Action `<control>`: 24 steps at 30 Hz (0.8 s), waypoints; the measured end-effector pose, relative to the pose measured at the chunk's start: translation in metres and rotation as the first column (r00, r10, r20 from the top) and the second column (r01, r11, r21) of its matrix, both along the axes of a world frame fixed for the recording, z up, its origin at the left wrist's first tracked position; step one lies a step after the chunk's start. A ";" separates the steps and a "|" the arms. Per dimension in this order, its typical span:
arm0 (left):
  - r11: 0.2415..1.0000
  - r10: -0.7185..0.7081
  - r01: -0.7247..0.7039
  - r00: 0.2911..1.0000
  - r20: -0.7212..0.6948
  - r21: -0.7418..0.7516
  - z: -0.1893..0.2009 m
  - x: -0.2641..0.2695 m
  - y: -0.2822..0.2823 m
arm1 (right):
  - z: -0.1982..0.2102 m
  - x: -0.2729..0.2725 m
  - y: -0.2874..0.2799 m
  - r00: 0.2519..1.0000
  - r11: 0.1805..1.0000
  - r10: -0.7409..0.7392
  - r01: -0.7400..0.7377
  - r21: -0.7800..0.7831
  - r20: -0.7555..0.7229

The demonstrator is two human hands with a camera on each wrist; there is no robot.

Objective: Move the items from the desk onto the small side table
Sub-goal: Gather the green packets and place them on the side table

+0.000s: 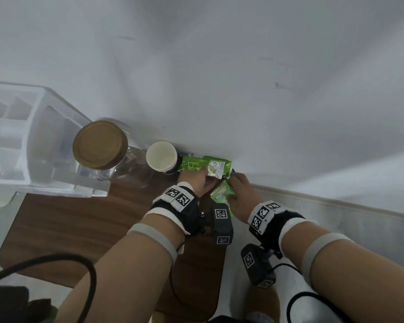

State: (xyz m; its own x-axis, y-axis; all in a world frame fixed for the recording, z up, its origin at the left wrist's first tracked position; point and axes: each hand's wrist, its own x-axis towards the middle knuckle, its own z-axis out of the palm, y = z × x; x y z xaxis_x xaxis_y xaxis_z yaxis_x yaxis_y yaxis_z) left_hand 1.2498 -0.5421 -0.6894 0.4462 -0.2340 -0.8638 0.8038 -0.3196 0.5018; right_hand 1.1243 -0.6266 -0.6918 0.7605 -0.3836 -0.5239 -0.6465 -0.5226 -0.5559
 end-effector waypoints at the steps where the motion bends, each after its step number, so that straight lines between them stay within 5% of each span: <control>1: 0.999 -0.039 0.038 0.999 0.036 0.019 0.003 0.001 -0.001 | 0.000 0.003 0.001 1.000 1.000 0.003 -0.003 0.012 0.022; 5: 0.990 -0.136 0.136 0.991 -0.001 0.020 0.017 0.005 -0.003 | -0.005 0.004 0.007 0.992 0.991 -0.129 0.129 0.031 0.010; 11: 0.864 -0.464 0.366 0.846 0.264 0.347 -0.001 0.001 0.024 | -0.022 -0.007 0.025 0.893 0.873 -0.446 0.448 0.193 -0.057; 14: 0.871 -0.438 0.357 0.876 0.201 0.339 -0.016 0.000 0.039 | -0.017 0.002 0.029 0.830 0.815 -0.550 0.558 0.154 -0.094; 18: 0.871 -0.470 0.454 0.882 0.049 0.186 0.005 -0.014 0.041 | -0.017 0.007 0.031 0.843 0.852 -0.518 0.523 0.001 -0.142; 24: 0.904 -0.426 0.417 0.898 0.113 0.097 0.010 -0.026 0.043 | -0.021 0.004 0.037 0.833 0.843 -0.534 0.538 -0.010 -0.145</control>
State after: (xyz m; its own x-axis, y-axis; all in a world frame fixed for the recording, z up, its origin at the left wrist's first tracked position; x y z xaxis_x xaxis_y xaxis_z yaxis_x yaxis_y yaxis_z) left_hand 1.2240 -0.4991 -0.6797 0.4267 -0.3669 -0.8267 0.5164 -0.6515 0.5557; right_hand 1.1279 -0.5901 -0.7125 0.3605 -0.6928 -0.6246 -0.8905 -0.0564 -0.4514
